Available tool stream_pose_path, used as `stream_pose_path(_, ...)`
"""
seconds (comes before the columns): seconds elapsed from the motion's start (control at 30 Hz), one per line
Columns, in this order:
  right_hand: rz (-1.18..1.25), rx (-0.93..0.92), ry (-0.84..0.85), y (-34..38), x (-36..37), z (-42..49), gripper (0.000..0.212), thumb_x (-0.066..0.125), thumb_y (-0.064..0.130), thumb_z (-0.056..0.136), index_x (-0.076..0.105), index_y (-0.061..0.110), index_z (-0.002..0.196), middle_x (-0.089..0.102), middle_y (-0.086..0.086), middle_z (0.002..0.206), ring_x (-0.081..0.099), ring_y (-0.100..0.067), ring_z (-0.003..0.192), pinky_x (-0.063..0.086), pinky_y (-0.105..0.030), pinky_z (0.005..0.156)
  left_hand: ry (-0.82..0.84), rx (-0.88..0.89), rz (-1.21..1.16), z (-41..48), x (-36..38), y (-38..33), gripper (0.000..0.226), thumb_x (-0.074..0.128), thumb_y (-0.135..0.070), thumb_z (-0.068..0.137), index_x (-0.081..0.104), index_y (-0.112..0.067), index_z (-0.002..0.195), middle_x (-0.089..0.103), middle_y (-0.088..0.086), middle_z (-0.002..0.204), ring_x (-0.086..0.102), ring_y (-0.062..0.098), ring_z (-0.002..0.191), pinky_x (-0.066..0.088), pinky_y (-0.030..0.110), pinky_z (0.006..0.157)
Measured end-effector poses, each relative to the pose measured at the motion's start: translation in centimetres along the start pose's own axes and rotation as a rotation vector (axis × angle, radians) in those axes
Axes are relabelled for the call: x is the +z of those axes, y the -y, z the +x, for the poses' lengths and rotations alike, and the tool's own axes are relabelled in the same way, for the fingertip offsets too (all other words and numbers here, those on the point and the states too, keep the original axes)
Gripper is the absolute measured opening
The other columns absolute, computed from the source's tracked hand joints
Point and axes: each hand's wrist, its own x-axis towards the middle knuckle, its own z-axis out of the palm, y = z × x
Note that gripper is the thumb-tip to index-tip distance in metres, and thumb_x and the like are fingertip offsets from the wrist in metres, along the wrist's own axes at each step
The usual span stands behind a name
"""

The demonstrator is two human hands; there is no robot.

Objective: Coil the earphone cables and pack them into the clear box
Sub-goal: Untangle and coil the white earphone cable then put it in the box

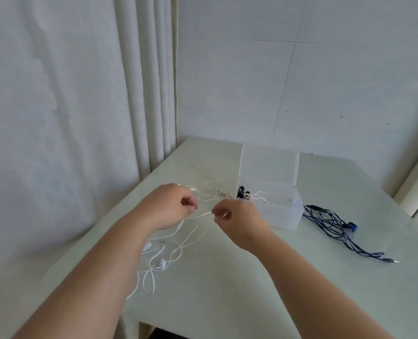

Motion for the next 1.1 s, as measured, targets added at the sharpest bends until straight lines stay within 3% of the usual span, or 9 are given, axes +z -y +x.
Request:
stream_pose_path(0.13,-0.081,-0.090,0.216,1.2,2.1,0.0,0.028,0.063,0.019,0.087,0.068,0.038,0.107,0.057,0.024,0.096,0.054,0.004,0.079,0.039,-0.018,0.074,0.079,-0.153,0.119,-1.7,-0.8,2.4,0.010,0.070,-0.030,0.080,0.063,-0.034,0.074,0.062,-0.019,0.085,0.059,0.004,0.083,0.049,0.026,0.075)
stream_pose_path(0.2,-0.098,-0.126,0.271,1.6,3.0,0.0,0.029,0.065,0.019,0.086,0.068,0.040,0.107,0.060,0.018,0.107,0.056,-0.003,0.088,0.039,-0.020,0.077,0.169,-0.215,0.272,-2.3,-1.0,3.5,0.012,0.069,-0.032,0.079,0.062,-0.035,0.088,0.060,-0.016,0.096,0.058,0.010,0.092,0.049,0.029,0.083)
stream_pose_path(0.33,-0.127,-0.153,0.301,1.8,4.2,0.2,0.027,0.066,0.019,0.085,0.070,0.036,0.107,0.057,0.012,0.099,0.055,-0.009,0.085,0.040,-0.021,0.076,0.330,-0.279,0.487,-3.0,-0.4,4.4,0.031,0.070,-0.035,0.078,0.059,-0.026,0.105,0.059,-0.004,0.103,0.058,0.021,0.091,0.047,0.029,0.077)
stream_pose_path(0.43,-0.235,-0.214,0.300,1.5,4.4,0.3,0.024,0.062,0.019,0.088,0.068,0.030,0.109,0.060,0.009,0.097,0.056,-0.015,0.090,0.041,-0.024,0.075,0.399,-0.260,0.482,-2.7,-0.1,4.0,0.012,0.067,-0.020,0.080,0.062,-0.017,0.091,0.055,0.005,0.091,0.046,0.025,0.076,0.039,0.028,0.069)
stream_pose_path(0.57,-0.410,-0.269,0.252,1.0,4.0,-0.1,0.019,0.052,0.022,0.093,0.064,0.028,0.106,0.064,0.001,0.109,0.056,-0.023,0.101,0.036,-0.028,0.072,0.453,-0.231,0.445,-2.3,0.1,3.0,0.034,0.055,0.000,0.076,0.071,-0.012,0.104,0.062,0.008,0.095,0.054,0.027,0.079,0.039,0.024,0.065)
stream_pose_path(0.67,-0.476,-0.267,0.241,0.3,2.4,-0.5,0.020,0.049,0.017,0.093,0.065,0.027,0.102,0.063,0.002,0.107,0.057,-0.024,0.100,0.042,-0.031,0.075,0.387,-0.220,0.294,-2.0,0.3,2.4,0.037,0.048,-0.002,0.084,0.068,-0.025,0.106,0.064,-0.007,0.089,0.061,0.016,0.087,0.038,0.021,0.057)
stream_pose_path(0.77,-0.457,-0.249,0.183,-0.9,-0.8,-0.6,0.022,0.050,0.022,0.096,0.070,0.027,0.103,0.064,0.003,0.107,0.058,-0.022,0.101,0.047,-0.033,0.085,0.285,-0.166,0.081,-0.8,0.7,2.1,0.022,0.052,-0.010,0.091,0.069,-0.025,0.094,0.064,-0.018,0.066,0.061,-0.001,0.065,0.042,0.019,0.055)
stream_pose_path(0.87,-0.350,-0.218,0.024,-2.8,-4.6,-0.6,0.018,0.054,0.026,0.096,0.072,0.028,0.094,0.061,0.007,0.095,0.055,-0.016,0.094,0.041,-0.024,0.075,0.121,-0.159,-0.241,0.9,1.4,0.4,0.018,0.053,-0.008,0.093,0.066,-0.018,0.087,0.066,-0.013,0.062,0.067,0.012,0.063,0.058,0.032,0.067)
stream_pose_path(1.1,0.097,-0.072,-0.267,-6.3,-8.2,-1.1,0.025,0.058,0.020,0.094,0.062,0.036,0.076,0.061,0.012,0.088,0.052,0.003,0.069,0.037,-0.007,0.060,-0.050,-0.074,-0.497,5.2,3.9,-4.7,0.020,0.059,-0.005,0.089,0.067,-0.021,0.079,0.068,0.003,0.067,0.067,0.014,0.056,0.055,0.027,0.061)
